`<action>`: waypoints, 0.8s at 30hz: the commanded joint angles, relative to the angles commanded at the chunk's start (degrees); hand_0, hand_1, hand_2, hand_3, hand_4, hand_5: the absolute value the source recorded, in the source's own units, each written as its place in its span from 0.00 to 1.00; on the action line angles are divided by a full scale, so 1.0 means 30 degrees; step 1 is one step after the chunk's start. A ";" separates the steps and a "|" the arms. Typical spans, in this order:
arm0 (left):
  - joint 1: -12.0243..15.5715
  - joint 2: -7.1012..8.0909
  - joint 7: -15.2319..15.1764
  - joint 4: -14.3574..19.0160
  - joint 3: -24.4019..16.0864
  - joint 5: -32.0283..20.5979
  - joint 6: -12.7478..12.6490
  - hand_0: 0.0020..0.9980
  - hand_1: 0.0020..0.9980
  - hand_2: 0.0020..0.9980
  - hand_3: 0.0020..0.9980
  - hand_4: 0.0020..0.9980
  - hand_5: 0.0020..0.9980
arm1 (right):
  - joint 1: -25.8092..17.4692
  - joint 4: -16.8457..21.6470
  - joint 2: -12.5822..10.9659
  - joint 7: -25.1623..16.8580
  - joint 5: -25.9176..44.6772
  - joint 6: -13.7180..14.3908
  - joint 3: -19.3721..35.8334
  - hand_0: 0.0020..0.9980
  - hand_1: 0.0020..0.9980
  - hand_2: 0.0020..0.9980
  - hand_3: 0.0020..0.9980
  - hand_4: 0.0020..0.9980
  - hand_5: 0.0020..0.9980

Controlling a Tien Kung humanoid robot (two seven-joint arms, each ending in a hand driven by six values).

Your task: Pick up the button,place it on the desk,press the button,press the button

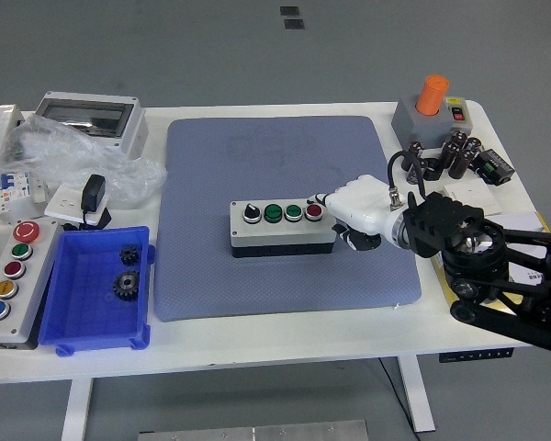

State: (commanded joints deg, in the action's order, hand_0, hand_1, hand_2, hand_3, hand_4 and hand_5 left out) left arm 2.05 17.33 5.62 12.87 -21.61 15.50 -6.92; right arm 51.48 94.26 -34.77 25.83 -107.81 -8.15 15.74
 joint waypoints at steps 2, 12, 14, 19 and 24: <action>-0.0005 -0.0007 0.0002 0.0001 -0.0026 0.0028 0.0003 0.62 0.66 0.63 0.68 0.70 0.37 | -0.0121 0.0046 -0.0080 -0.0131 0.0092 0.0153 0.0367 0.63 0.49 0.28 0.91 0.39 0.00; 0.0060 -0.0039 0.0017 -0.0009 0.0035 -0.0045 0.0002 0.62 0.66 0.63 0.67 0.70 0.37 | -0.1399 -0.0342 -0.0066 -0.1094 0.1778 0.0877 0.2521 0.60 0.52 0.51 0.87 0.65 0.24; 0.0061 -0.0045 0.0020 -0.0009 0.0034 -0.0050 0.0004 0.62 0.66 0.63 0.67 0.70 0.37 | -0.1791 -0.0560 0.0065 -0.1435 0.2249 0.1159 0.3121 0.60 0.52 0.51 0.87 0.65 0.24; 0.0055 -0.0058 0.0033 -0.0009 -0.0001 -0.0022 0.0016 0.62 0.66 0.63 0.67 0.70 0.37 | -0.3250 -0.1552 0.0799 -0.2942 0.4081 0.2331 0.4904 0.68 0.64 0.65 0.83 0.81 0.35; 0.0087 -0.0101 0.0051 -0.0016 0.0016 -0.0060 0.0026 0.62 0.66 0.63 0.67 0.70 0.37 | -0.5121 -0.3038 0.2065 -0.5089 0.6420 0.4038 0.6974 0.81 0.77 0.81 0.89 0.96 0.49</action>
State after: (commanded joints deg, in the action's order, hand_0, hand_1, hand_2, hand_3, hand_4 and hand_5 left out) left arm 2.31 17.03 5.77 12.82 -21.57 15.32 -6.84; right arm 36.12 85.15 -28.57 10.57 -88.55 3.96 36.66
